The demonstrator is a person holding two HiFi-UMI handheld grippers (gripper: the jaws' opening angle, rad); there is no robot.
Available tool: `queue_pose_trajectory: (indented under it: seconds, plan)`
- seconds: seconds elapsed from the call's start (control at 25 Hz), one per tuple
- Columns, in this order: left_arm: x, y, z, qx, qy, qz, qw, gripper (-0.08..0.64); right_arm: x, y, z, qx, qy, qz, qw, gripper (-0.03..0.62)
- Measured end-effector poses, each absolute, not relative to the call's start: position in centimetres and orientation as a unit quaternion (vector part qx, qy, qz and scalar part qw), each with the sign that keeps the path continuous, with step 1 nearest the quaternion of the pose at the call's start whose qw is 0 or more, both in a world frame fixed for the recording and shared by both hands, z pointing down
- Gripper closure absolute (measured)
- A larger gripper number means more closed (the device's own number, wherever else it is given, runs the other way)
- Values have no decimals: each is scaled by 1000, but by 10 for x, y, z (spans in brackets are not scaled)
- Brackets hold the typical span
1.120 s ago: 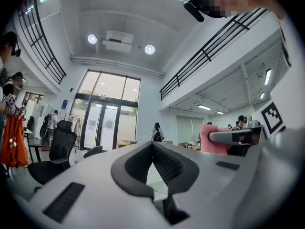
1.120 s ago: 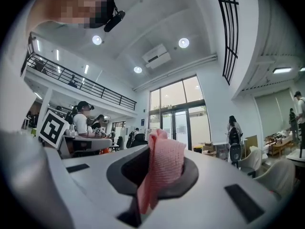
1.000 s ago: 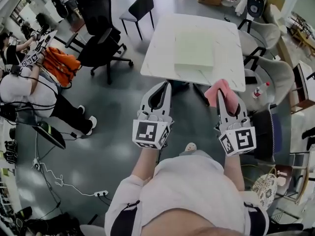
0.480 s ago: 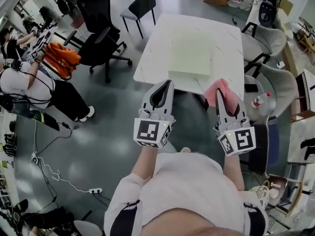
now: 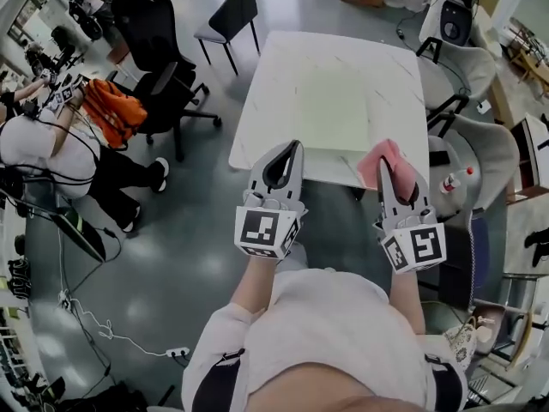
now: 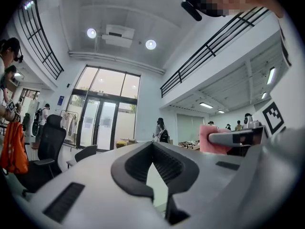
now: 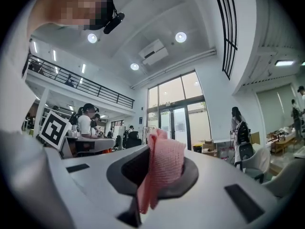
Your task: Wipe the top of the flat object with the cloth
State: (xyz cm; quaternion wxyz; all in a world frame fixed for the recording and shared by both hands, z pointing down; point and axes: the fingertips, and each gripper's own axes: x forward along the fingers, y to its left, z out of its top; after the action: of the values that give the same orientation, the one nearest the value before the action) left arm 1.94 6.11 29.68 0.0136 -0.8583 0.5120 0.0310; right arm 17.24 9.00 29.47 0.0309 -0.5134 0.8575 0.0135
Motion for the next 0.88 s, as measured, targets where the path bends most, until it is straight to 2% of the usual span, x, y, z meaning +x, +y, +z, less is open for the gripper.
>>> queue_pose_trajectory:
  seconds: [0.44, 0.88]
  plan:
    - [-31, -48, 299, -892, 451, 25, 6, 545, 119, -1, 297, -573, 819, 7, 32, 561]
    - [-68, -96, 309, -914, 405, 25, -2, 545, 73, -34, 308, -612, 791, 7, 18, 561]
